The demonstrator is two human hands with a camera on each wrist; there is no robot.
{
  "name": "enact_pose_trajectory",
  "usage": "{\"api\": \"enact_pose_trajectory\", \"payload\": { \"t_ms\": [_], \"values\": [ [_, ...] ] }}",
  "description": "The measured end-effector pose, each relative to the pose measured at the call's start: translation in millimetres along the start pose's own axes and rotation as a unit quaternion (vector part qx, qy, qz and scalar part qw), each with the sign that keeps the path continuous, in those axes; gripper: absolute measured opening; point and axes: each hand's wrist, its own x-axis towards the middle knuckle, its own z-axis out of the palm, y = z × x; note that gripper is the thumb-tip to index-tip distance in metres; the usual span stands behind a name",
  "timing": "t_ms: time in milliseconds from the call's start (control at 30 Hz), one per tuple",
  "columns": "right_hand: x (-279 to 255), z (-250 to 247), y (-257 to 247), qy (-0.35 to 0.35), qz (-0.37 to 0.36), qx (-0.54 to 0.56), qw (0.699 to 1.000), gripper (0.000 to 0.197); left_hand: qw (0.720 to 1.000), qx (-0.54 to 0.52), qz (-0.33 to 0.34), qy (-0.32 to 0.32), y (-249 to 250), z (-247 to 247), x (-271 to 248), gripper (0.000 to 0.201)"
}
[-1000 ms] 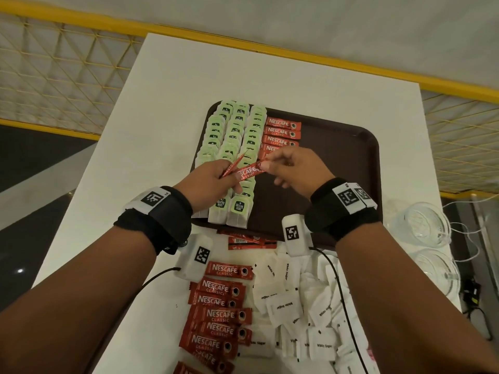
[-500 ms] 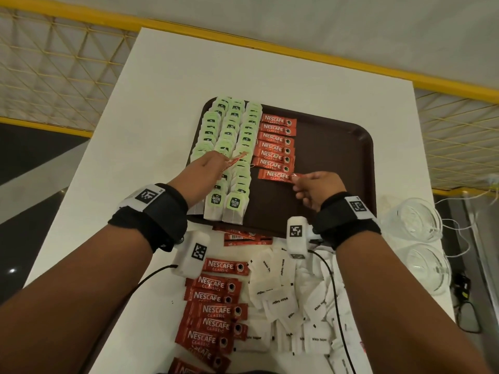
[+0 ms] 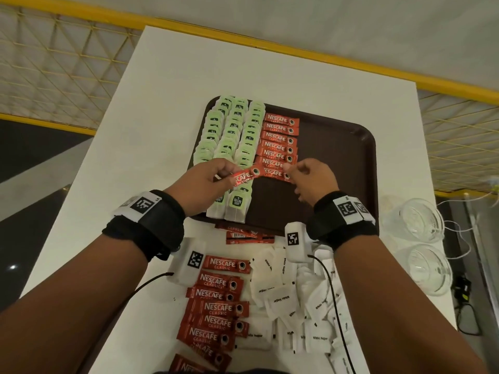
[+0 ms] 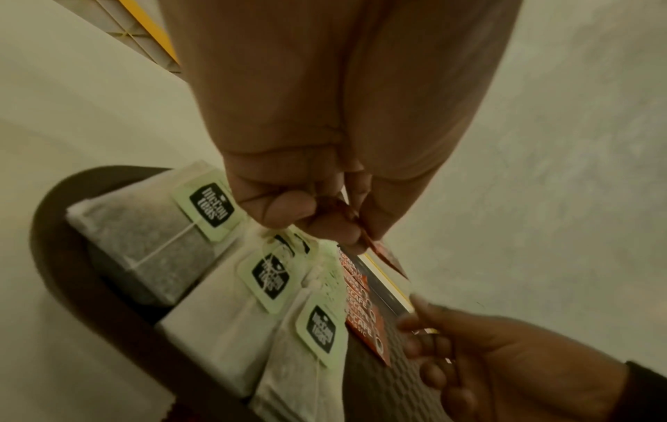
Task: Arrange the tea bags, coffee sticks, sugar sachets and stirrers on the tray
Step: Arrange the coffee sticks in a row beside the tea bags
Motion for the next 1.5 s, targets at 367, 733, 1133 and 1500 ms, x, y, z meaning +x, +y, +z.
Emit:
{"api": "enact_pose_trajectory", "payload": {
  "t_ms": [367,733,1133,1500],
  "values": [
    [-27.4,-5.5,9.4,-0.12,-0.008,0.199,0.973,0.01,0.999,0.022,0.024,0.012,7.7,14.8,-2.9,0.02],
    [-16.6,5.9,34.8,-0.02,0.084,0.123,0.989,0.009,0.997,0.026,-0.024,0.065,-15.4,0.8,-36.4,0.012],
    [-21.4,-0.7,22.3,0.023,0.028,-0.067,0.997,0.031,0.994,0.1,0.013,0.041,-28.0,14.9,-70.0,0.015],
    [-91.6,10.5,14.0,-0.137,-0.147,-0.223,0.954,0.01,0.903,0.377,0.148,-0.141,-32.3,54.3,-80.6,0.051]
  ]
}}
